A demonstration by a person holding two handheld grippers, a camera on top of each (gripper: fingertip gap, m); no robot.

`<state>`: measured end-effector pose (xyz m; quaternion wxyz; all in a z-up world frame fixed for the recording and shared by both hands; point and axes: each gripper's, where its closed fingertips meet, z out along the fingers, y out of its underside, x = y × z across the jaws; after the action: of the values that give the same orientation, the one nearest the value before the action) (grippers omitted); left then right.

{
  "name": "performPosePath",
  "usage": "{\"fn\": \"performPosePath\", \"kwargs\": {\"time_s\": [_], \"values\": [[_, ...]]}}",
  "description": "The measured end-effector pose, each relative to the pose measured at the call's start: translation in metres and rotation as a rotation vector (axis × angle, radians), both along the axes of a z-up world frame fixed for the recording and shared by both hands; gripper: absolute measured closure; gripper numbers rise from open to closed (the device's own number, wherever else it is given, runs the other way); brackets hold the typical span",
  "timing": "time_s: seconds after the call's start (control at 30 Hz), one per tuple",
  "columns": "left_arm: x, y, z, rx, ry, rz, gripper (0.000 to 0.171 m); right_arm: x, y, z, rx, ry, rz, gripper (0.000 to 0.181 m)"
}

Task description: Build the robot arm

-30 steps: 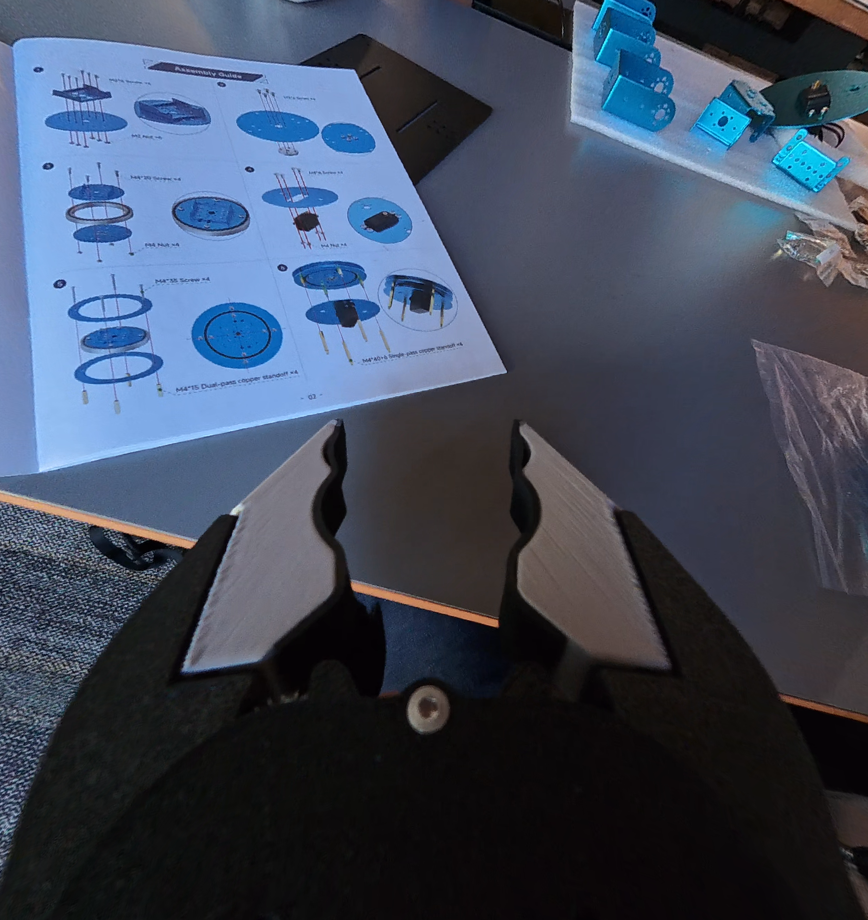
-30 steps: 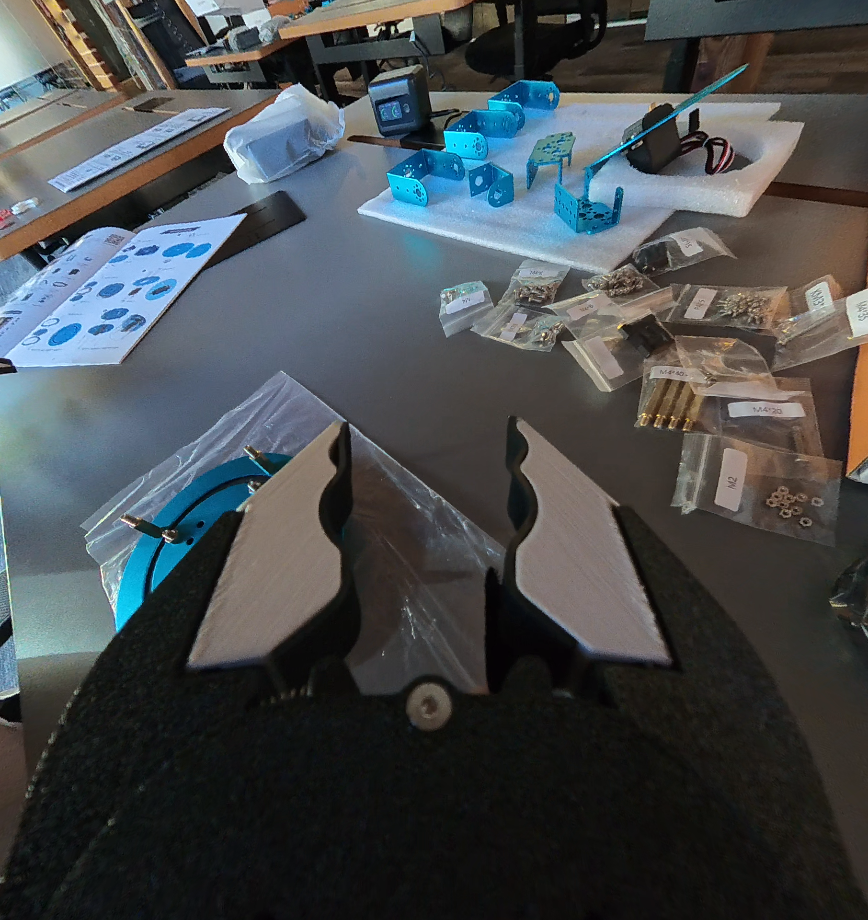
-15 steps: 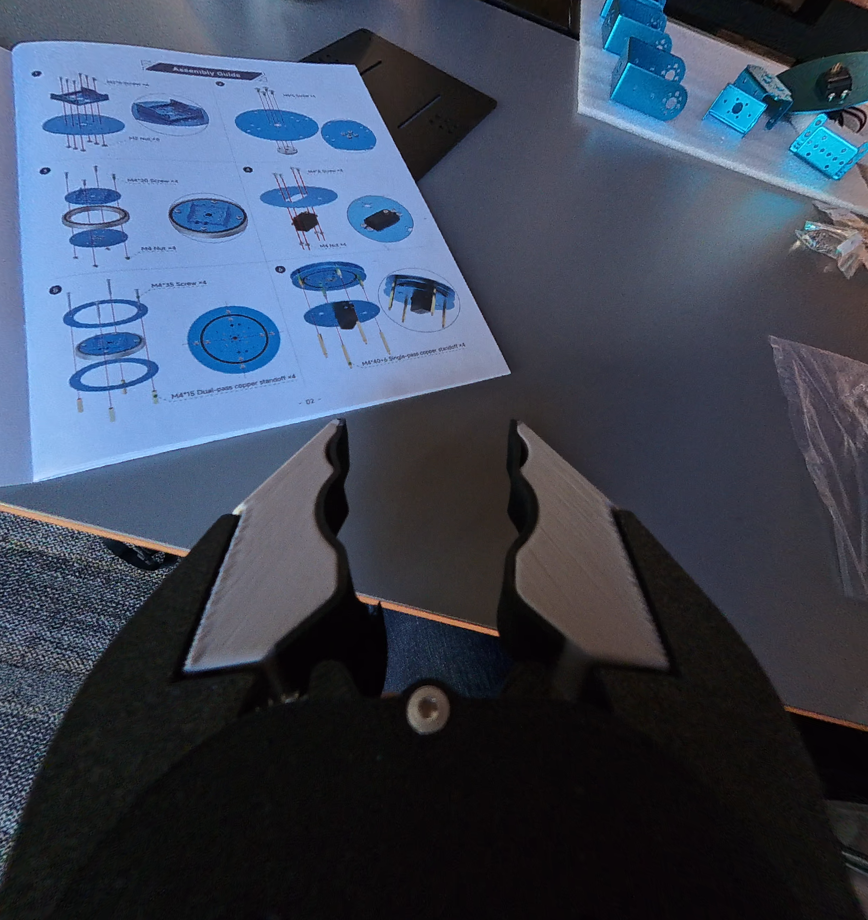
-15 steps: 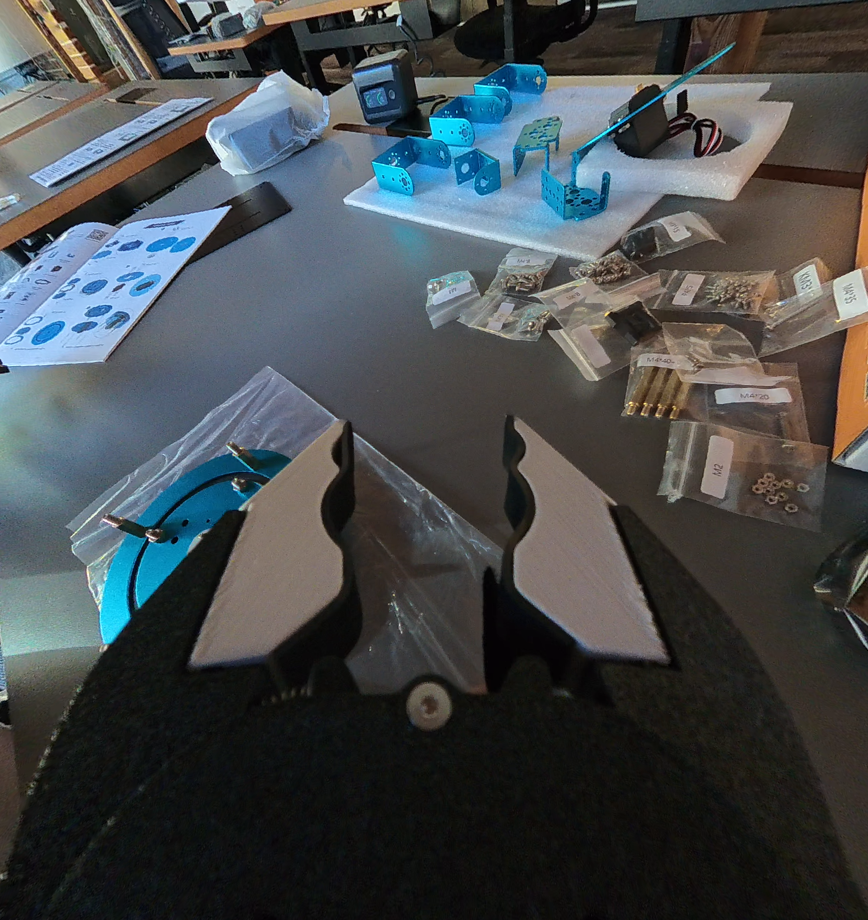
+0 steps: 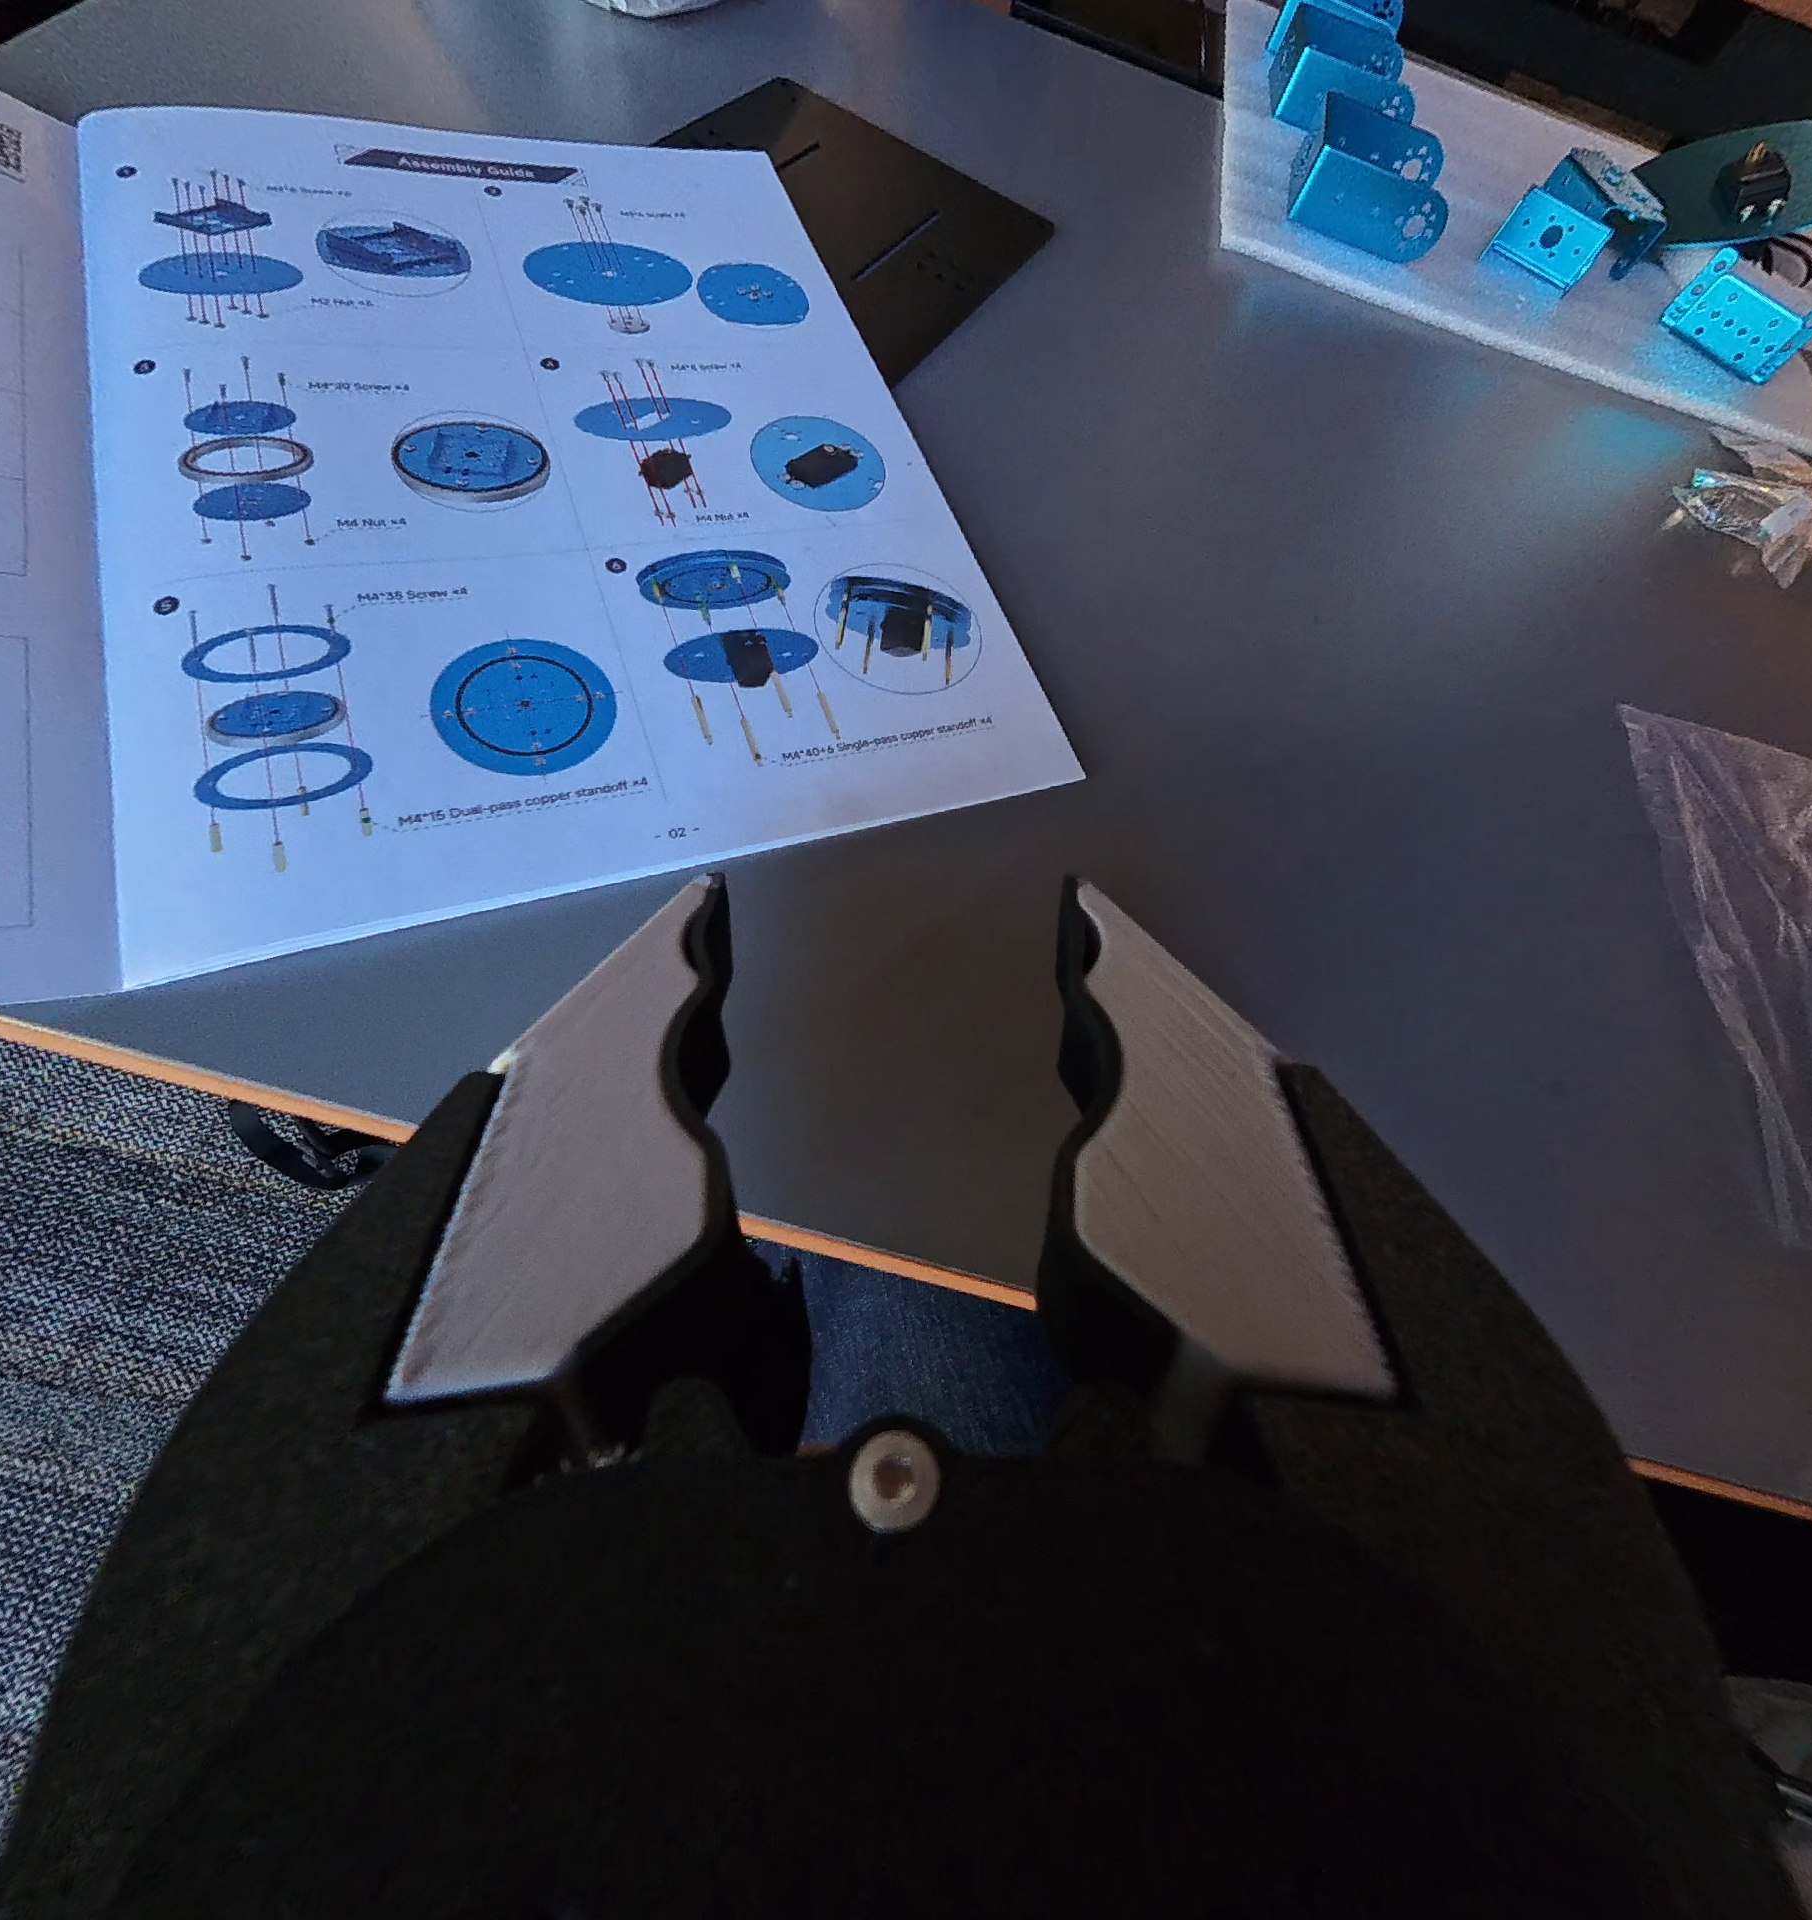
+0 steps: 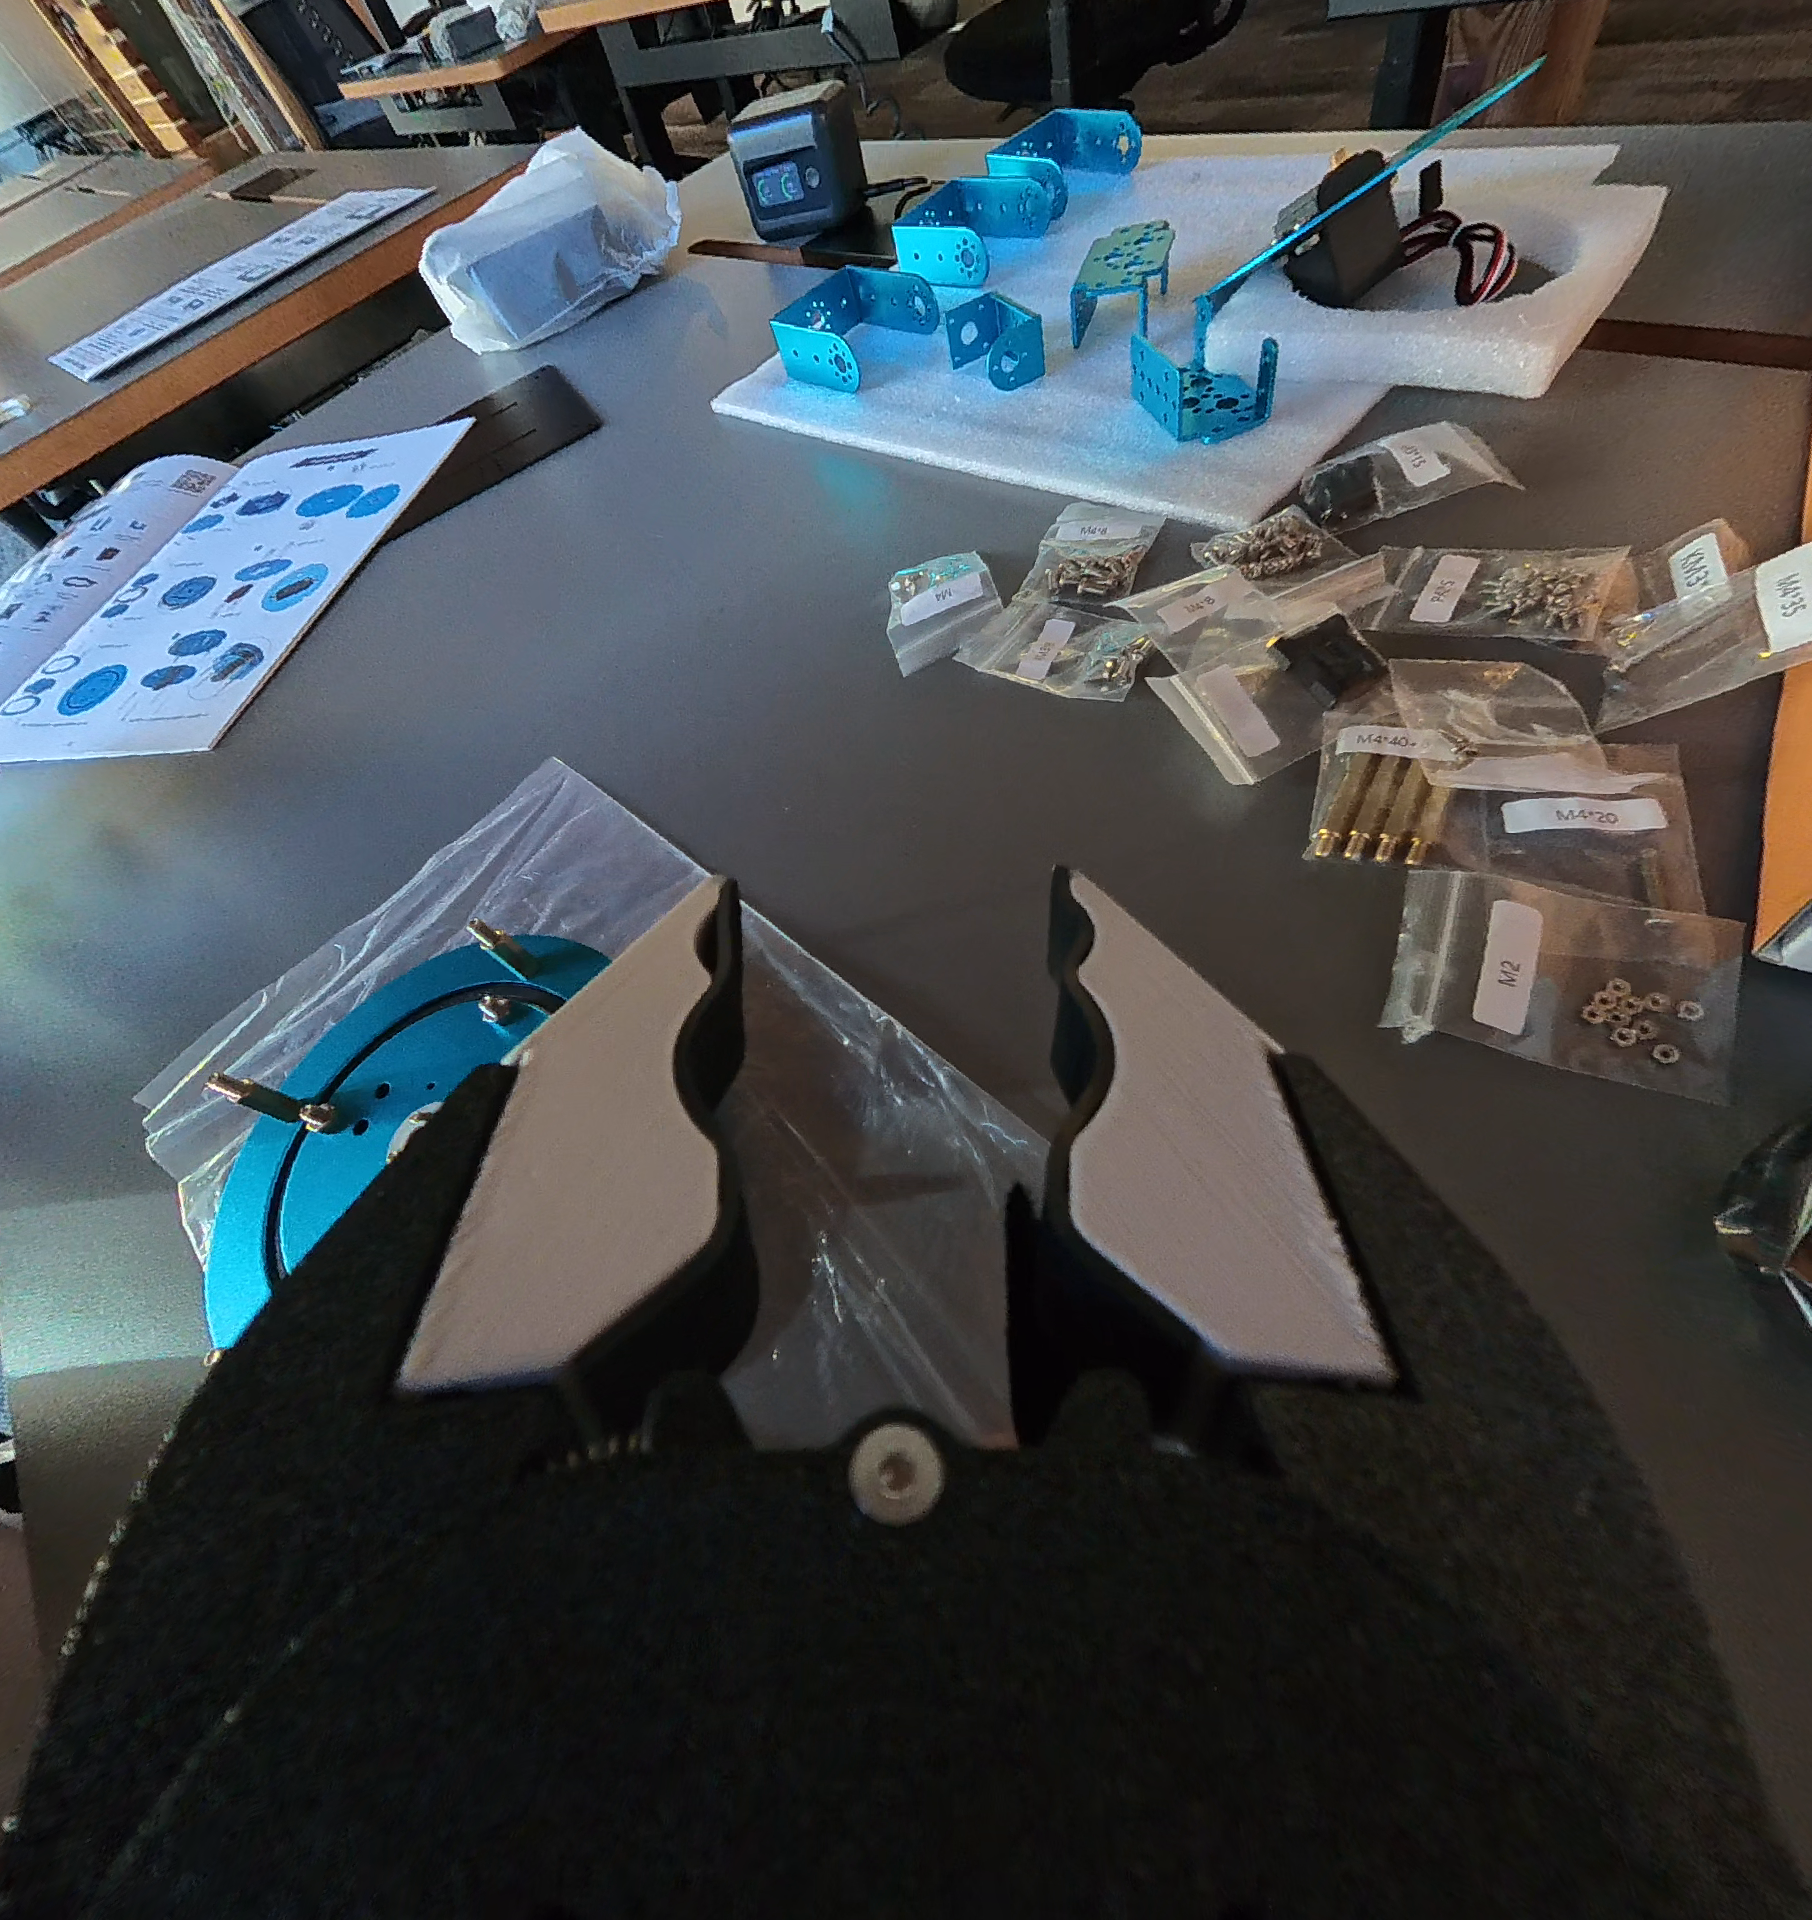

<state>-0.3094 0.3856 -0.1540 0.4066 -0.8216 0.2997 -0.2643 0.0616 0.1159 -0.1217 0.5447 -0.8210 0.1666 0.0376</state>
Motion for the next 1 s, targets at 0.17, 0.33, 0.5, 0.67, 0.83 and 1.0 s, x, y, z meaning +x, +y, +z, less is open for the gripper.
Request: {"fn": "performPosePath", "kwargs": {"time_s": [0.17,0.33,0.5,0.67,0.83,1.0], "values": [[-0.0008,-0.0001,0.0018,0.002,-0.006,0.000,0.109,0.0003,0.0000,-0.0007,-0.003,0.004,-0.001,0.123],[-0.0015,0.0000,0.0015,-0.003,-0.010,0.005,0.109,0.0004,-0.0002,-0.0012,-0.006,0.002,-0.002,0.123],[-0.0015,-0.0008,0.0010,-0.004,-0.009,0.004,0.109,0.0002,-0.0002,-0.0023,-0.010,0.003,-0.001,0.123],[-0.0014,-0.0014,0.0009,-0.003,-0.007,0.002,0.109,0.0002,-0.0003,-0.0034,-0.016,0.005,-0.002,0.124],[-0.0008,-0.0019,0.0010,-0.001,-0.005,-0.001,0.109,0.0001,-0.0004,-0.0037,-0.017,0.005,-0.002,0.124],[0.0007,-0.0023,0.0010,-0.004,-0.008,-0.005,0.109,-0.0003,-0.0005,-0.0048,-0.022,0.006,-0.001,0.123]]}}
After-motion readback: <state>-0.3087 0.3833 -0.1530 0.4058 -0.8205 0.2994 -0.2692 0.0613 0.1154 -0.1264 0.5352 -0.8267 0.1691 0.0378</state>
